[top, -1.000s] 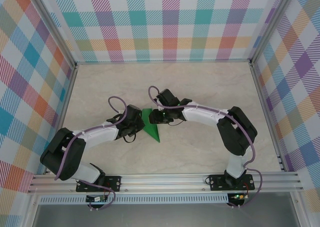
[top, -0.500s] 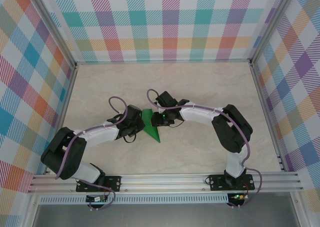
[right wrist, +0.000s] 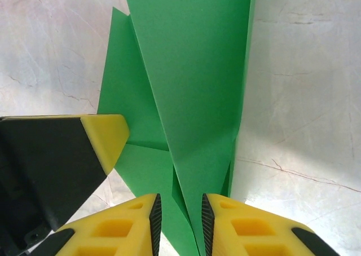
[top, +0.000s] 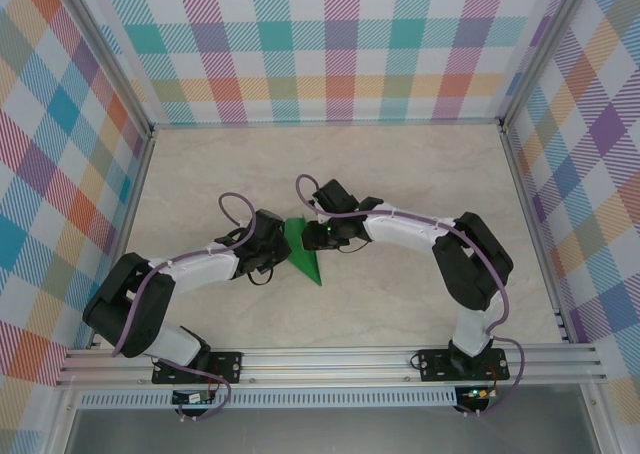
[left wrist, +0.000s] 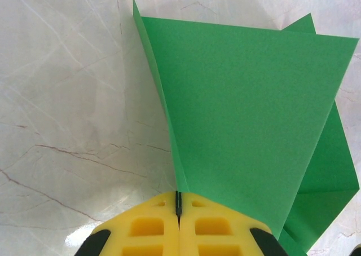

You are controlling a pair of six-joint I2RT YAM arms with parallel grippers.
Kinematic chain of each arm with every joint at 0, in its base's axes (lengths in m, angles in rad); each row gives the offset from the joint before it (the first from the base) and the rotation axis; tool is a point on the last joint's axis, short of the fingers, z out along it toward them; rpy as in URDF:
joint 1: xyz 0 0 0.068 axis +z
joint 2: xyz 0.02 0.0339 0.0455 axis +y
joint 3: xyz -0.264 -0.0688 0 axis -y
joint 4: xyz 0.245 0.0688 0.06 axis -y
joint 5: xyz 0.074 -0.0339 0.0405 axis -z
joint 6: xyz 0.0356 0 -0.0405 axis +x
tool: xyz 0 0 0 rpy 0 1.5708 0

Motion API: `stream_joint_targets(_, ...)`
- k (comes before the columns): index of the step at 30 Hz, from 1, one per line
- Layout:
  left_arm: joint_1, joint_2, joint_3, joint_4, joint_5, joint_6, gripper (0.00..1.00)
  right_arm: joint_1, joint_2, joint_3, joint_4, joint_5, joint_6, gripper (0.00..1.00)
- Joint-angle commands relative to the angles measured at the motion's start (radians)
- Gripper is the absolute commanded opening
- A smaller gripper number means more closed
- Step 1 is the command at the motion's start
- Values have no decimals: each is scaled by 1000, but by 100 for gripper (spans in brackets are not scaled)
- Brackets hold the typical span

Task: Fold a paper plane with a square sheet of paper (pick it up from the middle)
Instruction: Move the paper plane to the top-center of the table.

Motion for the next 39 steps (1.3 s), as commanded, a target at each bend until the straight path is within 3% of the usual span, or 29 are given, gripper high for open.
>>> stream_joint_targets(1, 14, 15, 19, 6, 7, 17, 0, 11, 1, -1, -23, -5, -11, 28)
stream_joint_targets(12, 14, 13, 21, 4, 9, 18, 0, 12, 58, 21, -66, 2, -16, 30)
stream_joint_targets(29, 14, 24, 29, 9, 19, 21, 0, 24, 71, 1, -50, -97, -51, 37)
stream_joint_targets(39, 14, 24, 27, 13, 26, 20, 0, 33, 112, 25, -90, -19, -52, 41)
